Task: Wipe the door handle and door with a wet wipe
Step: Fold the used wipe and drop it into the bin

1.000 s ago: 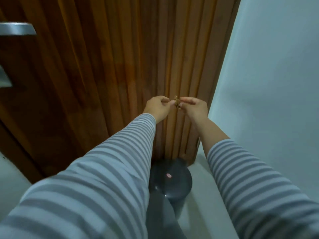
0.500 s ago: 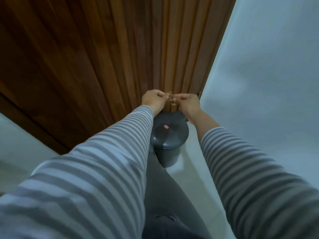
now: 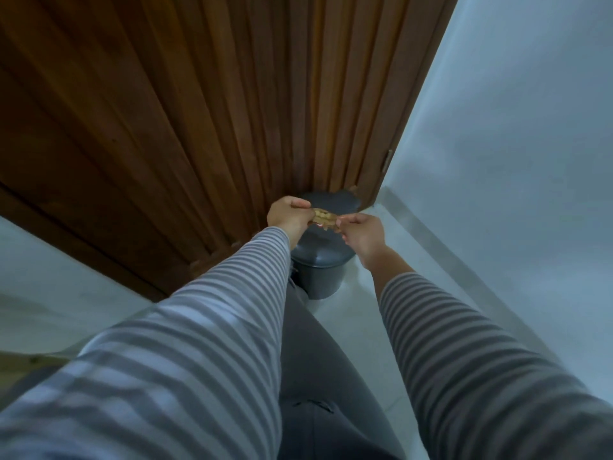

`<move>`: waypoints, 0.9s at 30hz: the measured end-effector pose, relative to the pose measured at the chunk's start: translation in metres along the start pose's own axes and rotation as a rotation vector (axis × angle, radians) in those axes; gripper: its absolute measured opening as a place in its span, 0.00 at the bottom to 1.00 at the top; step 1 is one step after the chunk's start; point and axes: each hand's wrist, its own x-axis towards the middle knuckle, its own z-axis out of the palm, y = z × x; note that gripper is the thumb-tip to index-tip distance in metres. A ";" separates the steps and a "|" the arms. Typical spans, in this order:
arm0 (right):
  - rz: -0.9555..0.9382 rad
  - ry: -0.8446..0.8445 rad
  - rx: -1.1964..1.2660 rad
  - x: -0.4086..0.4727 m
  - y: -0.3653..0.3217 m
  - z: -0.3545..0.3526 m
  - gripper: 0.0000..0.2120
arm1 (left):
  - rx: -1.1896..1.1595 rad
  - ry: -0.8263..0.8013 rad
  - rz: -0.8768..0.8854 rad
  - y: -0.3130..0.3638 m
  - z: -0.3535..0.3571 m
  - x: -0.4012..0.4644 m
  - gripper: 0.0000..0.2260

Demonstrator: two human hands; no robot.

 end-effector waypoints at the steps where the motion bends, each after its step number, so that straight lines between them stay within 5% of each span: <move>1: 0.026 -0.006 0.005 0.000 0.004 0.000 0.07 | 0.011 -0.014 -0.006 -0.004 -0.001 0.001 0.08; 17: 0.143 -0.038 -0.028 0.013 0.024 0.006 0.06 | 0.236 -0.081 -0.151 -0.021 0.006 0.021 0.09; 24: 0.164 -0.143 0.187 0.021 0.013 0.012 0.23 | 0.218 -0.121 -0.086 -0.003 0.004 0.015 0.32; 27: 0.215 -0.128 0.227 0.019 0.014 0.010 0.24 | 0.249 -0.136 -0.090 0.000 -0.002 0.015 0.33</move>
